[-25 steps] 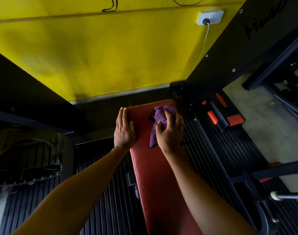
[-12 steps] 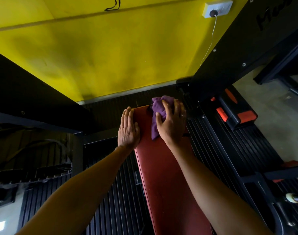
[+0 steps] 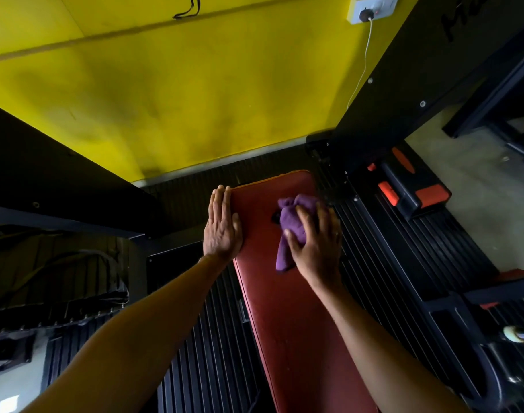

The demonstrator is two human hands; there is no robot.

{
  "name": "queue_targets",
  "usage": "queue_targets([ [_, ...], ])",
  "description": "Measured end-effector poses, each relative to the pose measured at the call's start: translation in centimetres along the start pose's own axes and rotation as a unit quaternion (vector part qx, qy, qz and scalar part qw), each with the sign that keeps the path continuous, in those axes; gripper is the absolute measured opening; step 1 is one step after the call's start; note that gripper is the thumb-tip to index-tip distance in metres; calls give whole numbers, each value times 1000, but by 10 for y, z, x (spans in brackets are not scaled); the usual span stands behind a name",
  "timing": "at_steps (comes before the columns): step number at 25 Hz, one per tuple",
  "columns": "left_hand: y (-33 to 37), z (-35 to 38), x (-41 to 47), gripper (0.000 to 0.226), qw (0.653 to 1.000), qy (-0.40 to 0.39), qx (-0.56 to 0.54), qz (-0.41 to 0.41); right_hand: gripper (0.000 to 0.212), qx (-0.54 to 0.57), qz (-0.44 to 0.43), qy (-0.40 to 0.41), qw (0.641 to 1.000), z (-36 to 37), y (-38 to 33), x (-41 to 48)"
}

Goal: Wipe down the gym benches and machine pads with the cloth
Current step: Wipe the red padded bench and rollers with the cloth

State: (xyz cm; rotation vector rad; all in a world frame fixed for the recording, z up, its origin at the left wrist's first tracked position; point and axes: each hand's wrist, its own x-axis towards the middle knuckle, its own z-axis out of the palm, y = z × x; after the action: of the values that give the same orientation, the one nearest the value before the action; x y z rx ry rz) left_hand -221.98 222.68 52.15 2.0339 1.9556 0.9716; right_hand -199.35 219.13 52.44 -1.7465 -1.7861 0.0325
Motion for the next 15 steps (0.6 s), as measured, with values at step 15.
queue_targets([
  [15,46,1,36,47,987,0,156,34,57,-53,-3,25,998,0,10,-2],
])
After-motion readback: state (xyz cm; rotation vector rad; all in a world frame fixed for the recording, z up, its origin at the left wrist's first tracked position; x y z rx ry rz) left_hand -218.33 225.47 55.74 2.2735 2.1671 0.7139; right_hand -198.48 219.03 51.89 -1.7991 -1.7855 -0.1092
